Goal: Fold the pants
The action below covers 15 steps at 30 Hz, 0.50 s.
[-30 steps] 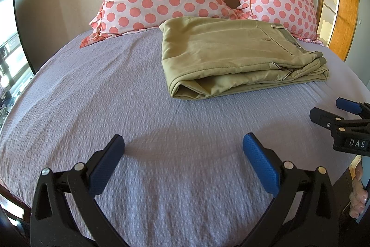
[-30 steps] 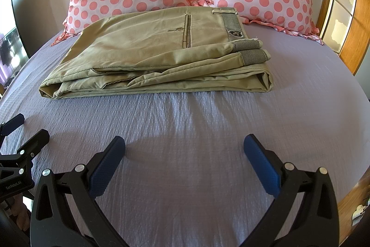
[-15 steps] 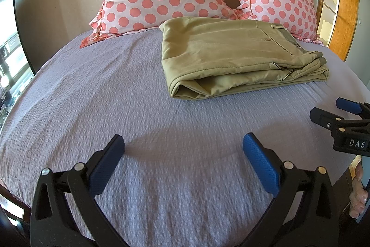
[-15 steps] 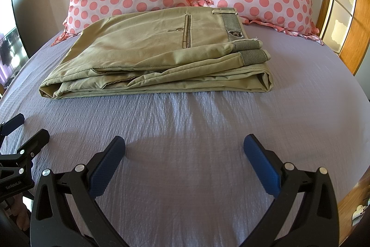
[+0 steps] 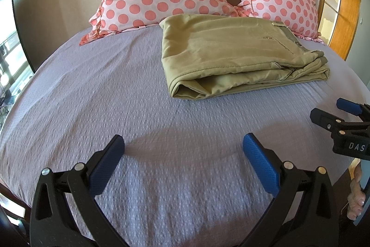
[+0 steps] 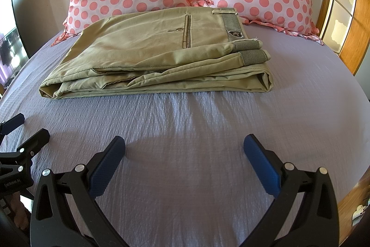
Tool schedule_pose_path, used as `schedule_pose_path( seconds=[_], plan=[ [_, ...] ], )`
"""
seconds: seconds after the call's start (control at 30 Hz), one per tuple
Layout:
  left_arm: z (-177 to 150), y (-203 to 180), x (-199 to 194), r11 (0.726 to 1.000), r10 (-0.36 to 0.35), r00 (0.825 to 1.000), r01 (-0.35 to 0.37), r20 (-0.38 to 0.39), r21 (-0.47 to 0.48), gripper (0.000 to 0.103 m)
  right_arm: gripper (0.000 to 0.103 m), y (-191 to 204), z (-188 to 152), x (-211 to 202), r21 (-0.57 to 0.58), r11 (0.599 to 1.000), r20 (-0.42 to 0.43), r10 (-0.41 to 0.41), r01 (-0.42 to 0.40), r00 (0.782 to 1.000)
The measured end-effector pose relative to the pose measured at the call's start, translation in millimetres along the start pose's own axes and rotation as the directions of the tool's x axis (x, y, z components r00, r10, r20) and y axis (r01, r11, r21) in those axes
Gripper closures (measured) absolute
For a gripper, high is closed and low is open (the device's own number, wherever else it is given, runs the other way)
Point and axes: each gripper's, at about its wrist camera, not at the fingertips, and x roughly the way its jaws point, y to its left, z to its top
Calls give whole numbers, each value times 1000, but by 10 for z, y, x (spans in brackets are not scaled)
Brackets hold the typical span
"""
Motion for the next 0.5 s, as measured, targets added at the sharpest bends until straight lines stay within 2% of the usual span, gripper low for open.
schedule_pose_path(
  seconds=[0.5],
  plan=[
    [19,-12,47,1000,2,1000,-2,-28,-12,2,1,0,4,-1,1,1000,-1,0,0,1000]
  ],
)
